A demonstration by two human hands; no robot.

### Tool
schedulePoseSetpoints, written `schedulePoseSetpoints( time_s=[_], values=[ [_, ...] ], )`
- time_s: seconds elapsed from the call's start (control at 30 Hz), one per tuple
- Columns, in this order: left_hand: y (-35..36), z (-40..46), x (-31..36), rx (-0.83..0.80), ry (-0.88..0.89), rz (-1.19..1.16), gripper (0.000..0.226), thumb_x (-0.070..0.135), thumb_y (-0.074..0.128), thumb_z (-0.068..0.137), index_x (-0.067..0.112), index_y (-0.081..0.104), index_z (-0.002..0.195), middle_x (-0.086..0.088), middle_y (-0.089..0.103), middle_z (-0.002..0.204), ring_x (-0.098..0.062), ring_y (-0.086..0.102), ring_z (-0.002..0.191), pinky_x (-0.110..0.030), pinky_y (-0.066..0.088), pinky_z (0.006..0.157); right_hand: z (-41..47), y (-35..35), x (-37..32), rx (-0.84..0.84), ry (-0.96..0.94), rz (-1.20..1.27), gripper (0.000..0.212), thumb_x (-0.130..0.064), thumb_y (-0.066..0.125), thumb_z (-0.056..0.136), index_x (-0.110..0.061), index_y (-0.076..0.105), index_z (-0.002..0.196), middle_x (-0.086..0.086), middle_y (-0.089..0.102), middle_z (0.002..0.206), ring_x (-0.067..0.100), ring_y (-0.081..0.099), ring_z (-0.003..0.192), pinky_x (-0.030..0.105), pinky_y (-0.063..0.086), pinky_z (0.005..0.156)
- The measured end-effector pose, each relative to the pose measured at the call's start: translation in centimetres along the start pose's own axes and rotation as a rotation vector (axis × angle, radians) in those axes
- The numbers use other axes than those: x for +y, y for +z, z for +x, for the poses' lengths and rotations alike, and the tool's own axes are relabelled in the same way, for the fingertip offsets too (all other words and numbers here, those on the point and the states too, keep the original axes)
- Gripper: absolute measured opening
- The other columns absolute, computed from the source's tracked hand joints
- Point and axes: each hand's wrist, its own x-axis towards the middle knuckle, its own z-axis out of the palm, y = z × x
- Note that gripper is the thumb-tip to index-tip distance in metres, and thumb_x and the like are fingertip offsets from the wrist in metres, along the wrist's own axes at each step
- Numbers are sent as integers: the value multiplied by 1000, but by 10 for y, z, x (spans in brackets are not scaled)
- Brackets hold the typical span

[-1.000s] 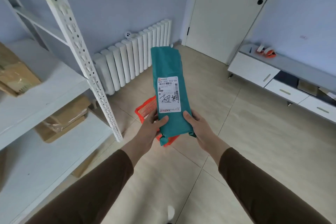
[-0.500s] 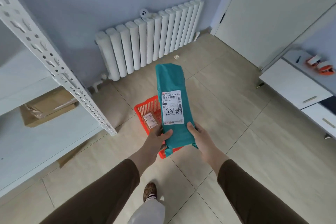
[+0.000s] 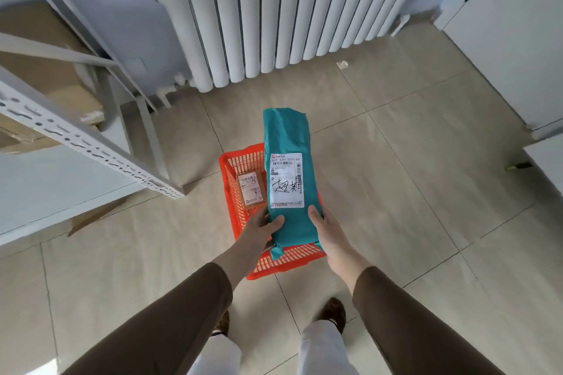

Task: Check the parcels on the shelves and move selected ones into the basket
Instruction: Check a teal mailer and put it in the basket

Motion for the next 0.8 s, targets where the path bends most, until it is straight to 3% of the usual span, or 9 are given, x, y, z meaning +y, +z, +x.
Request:
schedulePoseSetpoints(
  time_s=[0.07,0.2,0.33,0.5,0.6,0.7,0.8],
  values=[
    [2,35,-19,29,0,-37,45,24,68,99,37,55,141,5,63,138,-22,61,125,-50,57,102,36,-7,16,-39,12,-27,82,-88,55,73,-40,53,139,-5,75,121,23,74,108,52,61,95],
    [2,103,-59,46,27,-110,34,20,65,101,43,60,126,5,66,133,-20,63,122,-47,59,99,101,-10,52,-84,41,-32,43,-61,42,103,-39,47,139,-4,69,124,20,70,112,45,60,96],
    [-3,167,-97,85,62,-155,32,16,63,102,37,62,127,3,68,132,-18,65,118,-43,60,95,160,-7,90,-88,25,-43,30,-49,35,109,-42,41,137,-8,62,125,14,65,115,41,58,98],
    [-15,242,-136,138,74,-157,44,17,64,102,30,57,143,4,72,124,-12,70,105,-36,61,81,234,3,149,-78,-14,16,41,-62,43,101,-49,46,139,-11,61,136,13,63,124,44,58,101],
    [-24,275,-151,132,67,-173,38,19,61,104,28,59,140,4,72,121,-11,70,101,-35,58,82,268,10,170,-67,-16,43,36,-49,41,107,-41,47,142,-11,59,135,11,60,125,40,54,107],
    [-31,304,-158,117,68,-184,29,21,58,105,30,60,133,2,71,122,-13,68,103,-36,56,85,302,17,184,-62,-18,32,45,-47,42,107,-35,46,150,-5,58,144,15,60,127,42,52,109],
    [-35,330,-160,135,76,-194,31,21,58,106,23,57,137,1,70,120,-14,68,101,-29,58,75,331,24,188,-23,-34,41,43,-38,42,109,-24,50,149,0,61,141,19,62,124,39,53,106]
  ],
)
